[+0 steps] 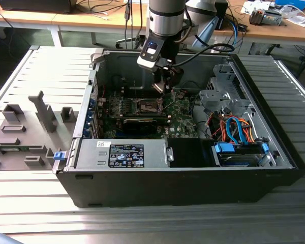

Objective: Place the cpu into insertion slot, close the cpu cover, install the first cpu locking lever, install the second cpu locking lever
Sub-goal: 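Place the cpu into insertion slot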

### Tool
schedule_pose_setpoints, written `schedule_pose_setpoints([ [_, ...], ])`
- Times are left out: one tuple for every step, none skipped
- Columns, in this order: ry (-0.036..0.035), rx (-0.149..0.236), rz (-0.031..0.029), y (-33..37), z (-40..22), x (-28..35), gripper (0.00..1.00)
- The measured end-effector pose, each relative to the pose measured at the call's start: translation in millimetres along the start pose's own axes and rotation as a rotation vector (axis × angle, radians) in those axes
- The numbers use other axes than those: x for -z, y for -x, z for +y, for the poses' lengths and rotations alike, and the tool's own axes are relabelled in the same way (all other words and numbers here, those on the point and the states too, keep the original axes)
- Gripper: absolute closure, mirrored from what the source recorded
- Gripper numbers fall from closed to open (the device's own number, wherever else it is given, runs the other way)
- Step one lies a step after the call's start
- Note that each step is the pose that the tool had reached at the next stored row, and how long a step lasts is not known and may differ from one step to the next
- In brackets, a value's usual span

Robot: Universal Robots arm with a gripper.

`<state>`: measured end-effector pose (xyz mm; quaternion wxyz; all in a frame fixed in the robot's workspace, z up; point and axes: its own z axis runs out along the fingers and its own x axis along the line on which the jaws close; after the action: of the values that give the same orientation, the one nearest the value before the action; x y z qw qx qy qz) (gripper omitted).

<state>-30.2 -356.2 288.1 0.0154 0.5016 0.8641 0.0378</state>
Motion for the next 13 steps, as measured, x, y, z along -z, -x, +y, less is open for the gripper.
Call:
schedule_pose_setpoints([
  [0.0,-0.002,-0.0002,0.0,0.0,0.0,0.46],
  [-0.0001,-0.003,-0.0004,0.0,0.0,0.0,0.46],
  [-0.0001,-0.005,-0.0005,0.0,0.0,0.0,0.46],
  [-0.0001,-0.006,-0.0006,0.0,0.0,0.0,0.46],
  [-0.0001,-0.007,-0.0008,0.0,0.0,0.0,0.46],
  [-0.0001,-0.008,-0.001,0.0,0.0,0.0,0.46],
  [-0.0002,-0.01,-0.0012,0.0,0.0,0.0,0.46],
  [-0.0002,-0.011,-0.0014,0.0,0.0,0.0,0.46],
  [-0.0002,-0.012,-0.0015,0.0,0.0,0.0,0.46],
  [-0.0003,-0.014,-0.0017,0.0,0.0,0.0,0.46],
  [-0.0003,-0.016,-0.002,0.0,0.0,0.0,0.46],
  [-0.0003,-0.017,-0.0021,0.0,0.0,0.0,0.46],
  [-0.0003,-0.018,-0.0023,0.0,0.0,0.0,0.46],
])
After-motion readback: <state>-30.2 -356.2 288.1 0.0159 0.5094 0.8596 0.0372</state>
